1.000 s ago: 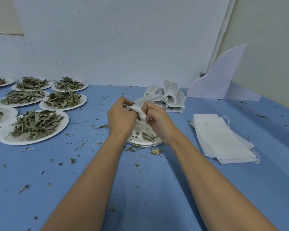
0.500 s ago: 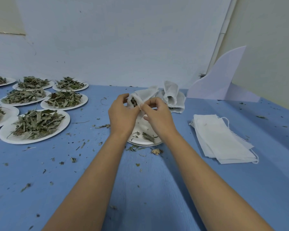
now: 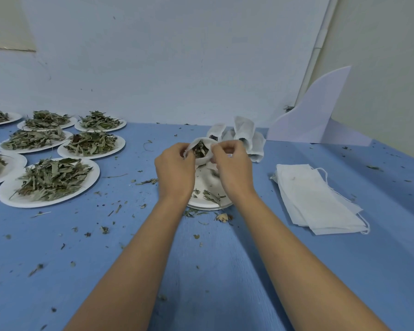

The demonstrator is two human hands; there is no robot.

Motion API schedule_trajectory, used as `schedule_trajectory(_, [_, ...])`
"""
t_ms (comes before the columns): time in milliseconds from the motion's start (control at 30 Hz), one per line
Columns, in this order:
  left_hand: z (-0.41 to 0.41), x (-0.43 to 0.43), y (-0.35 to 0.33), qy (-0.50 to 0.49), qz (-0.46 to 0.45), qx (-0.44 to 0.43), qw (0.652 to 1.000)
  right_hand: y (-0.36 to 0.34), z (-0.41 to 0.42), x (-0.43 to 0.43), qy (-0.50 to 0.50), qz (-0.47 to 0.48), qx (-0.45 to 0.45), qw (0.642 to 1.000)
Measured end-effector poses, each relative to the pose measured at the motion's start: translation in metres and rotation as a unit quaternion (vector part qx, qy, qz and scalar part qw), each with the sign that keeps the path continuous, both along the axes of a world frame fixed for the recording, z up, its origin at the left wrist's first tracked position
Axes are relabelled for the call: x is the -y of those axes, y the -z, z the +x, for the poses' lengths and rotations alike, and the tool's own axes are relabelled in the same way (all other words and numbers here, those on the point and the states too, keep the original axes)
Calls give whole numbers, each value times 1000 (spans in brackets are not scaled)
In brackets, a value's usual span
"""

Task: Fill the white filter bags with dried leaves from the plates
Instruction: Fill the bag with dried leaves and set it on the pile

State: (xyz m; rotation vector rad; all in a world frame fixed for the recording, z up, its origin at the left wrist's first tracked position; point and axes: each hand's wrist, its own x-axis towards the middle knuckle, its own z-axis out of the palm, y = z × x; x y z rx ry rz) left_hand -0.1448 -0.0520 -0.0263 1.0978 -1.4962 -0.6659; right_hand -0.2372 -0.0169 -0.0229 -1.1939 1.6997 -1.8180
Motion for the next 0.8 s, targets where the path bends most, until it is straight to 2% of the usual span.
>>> schedule_trajectory(100, [-1,-2,-2,10,-29,-22,999,-1,0,0,-6,-5,-33,999])
schedule_trajectory(167, [-2,-5,-2,29,-62,2,998,-2,0,0,-14,-11,-36,999])
schedule_trajectory(333, [-6,-10,2,64,-135,6,989,-4,-7,2,-14,-33,63,997])
schedule_trajectory(500, [-12,-16,0,120,-154,-4,981,-1,-20,4,87,-14,14,996])
schedule_trajectory(600, [-14,-21,0,122,-165,5,979,0,-24,3,128,-24,-13,991])
schedule_trajectory(700, [-13,-19,-1,77,-146,54,985,-2,-22,3,89,-6,9,996])
schedule_trajectory(800, [-7,-12,-3,27,-102,80,991,-8,-16,3,-41,19,97,994])
